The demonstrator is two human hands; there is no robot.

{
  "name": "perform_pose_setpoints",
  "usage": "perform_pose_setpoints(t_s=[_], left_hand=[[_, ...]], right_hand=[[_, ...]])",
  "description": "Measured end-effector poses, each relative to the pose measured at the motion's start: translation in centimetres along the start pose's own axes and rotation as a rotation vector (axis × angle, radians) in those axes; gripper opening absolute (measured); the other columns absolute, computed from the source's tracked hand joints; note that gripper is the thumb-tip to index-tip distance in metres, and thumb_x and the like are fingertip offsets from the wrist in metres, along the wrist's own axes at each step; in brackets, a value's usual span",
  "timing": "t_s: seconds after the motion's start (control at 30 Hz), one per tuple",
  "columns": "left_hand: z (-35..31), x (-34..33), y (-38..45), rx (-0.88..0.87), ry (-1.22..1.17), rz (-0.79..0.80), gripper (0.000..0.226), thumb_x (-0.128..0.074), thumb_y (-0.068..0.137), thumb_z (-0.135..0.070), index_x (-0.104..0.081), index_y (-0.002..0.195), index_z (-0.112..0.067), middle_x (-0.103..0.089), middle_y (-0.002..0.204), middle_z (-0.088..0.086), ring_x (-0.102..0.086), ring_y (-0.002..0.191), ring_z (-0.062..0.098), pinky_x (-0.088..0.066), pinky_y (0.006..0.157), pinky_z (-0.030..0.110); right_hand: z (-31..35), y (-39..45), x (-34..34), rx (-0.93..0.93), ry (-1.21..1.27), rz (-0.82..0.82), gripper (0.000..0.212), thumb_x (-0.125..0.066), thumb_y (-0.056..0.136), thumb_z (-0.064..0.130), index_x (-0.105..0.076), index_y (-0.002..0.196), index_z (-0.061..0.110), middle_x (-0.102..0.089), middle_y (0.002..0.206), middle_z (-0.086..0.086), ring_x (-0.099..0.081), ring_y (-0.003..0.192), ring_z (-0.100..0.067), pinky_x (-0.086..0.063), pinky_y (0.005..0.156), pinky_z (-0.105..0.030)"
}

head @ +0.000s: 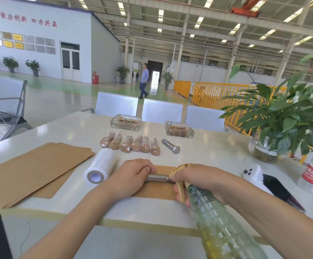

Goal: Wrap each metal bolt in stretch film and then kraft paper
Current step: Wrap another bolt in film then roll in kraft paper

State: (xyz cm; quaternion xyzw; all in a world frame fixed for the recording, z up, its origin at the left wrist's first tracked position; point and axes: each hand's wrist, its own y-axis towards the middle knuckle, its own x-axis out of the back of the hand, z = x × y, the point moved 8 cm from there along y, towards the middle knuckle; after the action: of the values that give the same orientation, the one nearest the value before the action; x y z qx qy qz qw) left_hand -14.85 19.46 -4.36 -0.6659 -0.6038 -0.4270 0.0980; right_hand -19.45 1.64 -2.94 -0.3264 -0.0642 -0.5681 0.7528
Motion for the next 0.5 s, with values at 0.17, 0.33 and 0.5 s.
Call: perform_pose_setpoints(t_s=[0.17,0.33,0.5], left_hand=[[0.1,0.0,-0.1,0.006,-0.002,0.005,0.027,-0.048,0.105,-0.013,-0.073,0.104,-0.023,-0.06,0.083,-0.011,-0.055,0.084,0.009,-0.043,0.083,0.026],[0.1,0.0,-0.1,0.008,0.001,0.005,0.027,-0.048,0.105,-0.013,-0.073,0.103,-0.024,-0.062,0.085,-0.013,-0.057,0.084,0.008,-0.042,0.079,0.02],[0.2,0.0,-0.1,0.014,0.0,0.006,0.027,-0.048,0.105,-0.015,-0.073,0.102,-0.026,-0.062,0.082,-0.015,-0.056,0.081,0.003,-0.038,0.073,0.012]], right_hand=[[-0.4,0.1,0.5,0.01,0.019,-0.023,0.023,-0.056,0.1,0.021,-0.063,0.092,0.001,-0.068,0.079,-0.022,-0.058,0.043,-0.022,-0.048,0.044,-0.021],[-0.9,0.0,1.0,-0.001,-0.016,-0.041,0.024,-0.056,0.1,0.023,-0.064,0.091,0.002,-0.069,0.073,-0.017,-0.06,0.045,-0.022,-0.05,0.046,-0.024],[-1.3,-0.2,1.5,0.003,0.034,-0.05,0.021,-0.057,0.101,0.02,-0.062,0.097,0.0,-0.068,0.073,-0.018,-0.059,0.042,-0.022,-0.05,0.043,-0.024]])
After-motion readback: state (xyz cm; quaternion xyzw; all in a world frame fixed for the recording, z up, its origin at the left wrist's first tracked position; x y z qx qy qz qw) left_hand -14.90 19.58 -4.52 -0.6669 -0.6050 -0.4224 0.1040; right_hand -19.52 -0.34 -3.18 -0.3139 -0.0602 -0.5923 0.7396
